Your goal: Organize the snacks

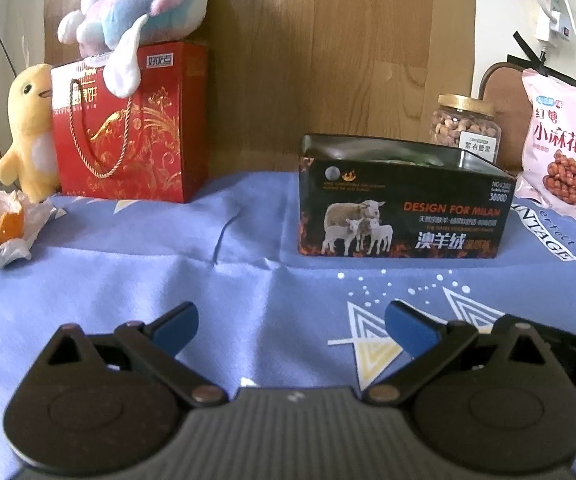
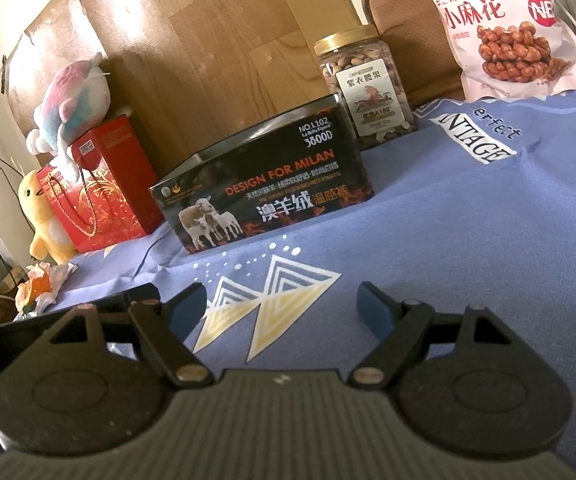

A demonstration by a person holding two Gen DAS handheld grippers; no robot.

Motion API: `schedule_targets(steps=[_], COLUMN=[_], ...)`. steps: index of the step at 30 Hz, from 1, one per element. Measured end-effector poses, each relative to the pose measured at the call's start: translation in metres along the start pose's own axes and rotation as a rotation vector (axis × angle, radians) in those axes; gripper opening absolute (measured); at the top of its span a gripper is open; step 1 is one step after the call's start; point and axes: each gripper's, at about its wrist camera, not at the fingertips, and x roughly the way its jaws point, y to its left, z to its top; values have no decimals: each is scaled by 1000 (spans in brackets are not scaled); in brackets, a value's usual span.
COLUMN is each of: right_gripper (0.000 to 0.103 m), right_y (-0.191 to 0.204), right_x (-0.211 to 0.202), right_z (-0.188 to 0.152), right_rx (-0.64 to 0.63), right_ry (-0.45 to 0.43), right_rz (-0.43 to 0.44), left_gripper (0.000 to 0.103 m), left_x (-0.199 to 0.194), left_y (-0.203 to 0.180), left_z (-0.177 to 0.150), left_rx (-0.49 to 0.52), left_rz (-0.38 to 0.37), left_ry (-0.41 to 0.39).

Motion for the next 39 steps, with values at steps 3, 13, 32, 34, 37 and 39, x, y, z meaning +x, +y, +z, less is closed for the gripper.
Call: schedule_targets(steps=[3,13,32,34,37,39], right_gripper=[84,84,84,84,84,84], right_y=[0,1,0,0,0,0], right_x=[0,0,0,0,0,0], right_z=[0,0,0,0,0,0], right_rx=[0,0,1,1,1,1], right_ry=[0,0,-1,0,0,0], right_rz=[0,0,0,0,0,1], left_gripper=[103,103,103,103,103,103], left_x=[1,4,6,5,5,5], left_y=[0,1,5,5,4,3], left_z=[0,0,1,1,1,1], left_rx=[0,-2,-26,-28,-23,-20], left_rz=[1,-5,-16,-21,-25,-26], left_ry=[3,22,39,37,36,40])
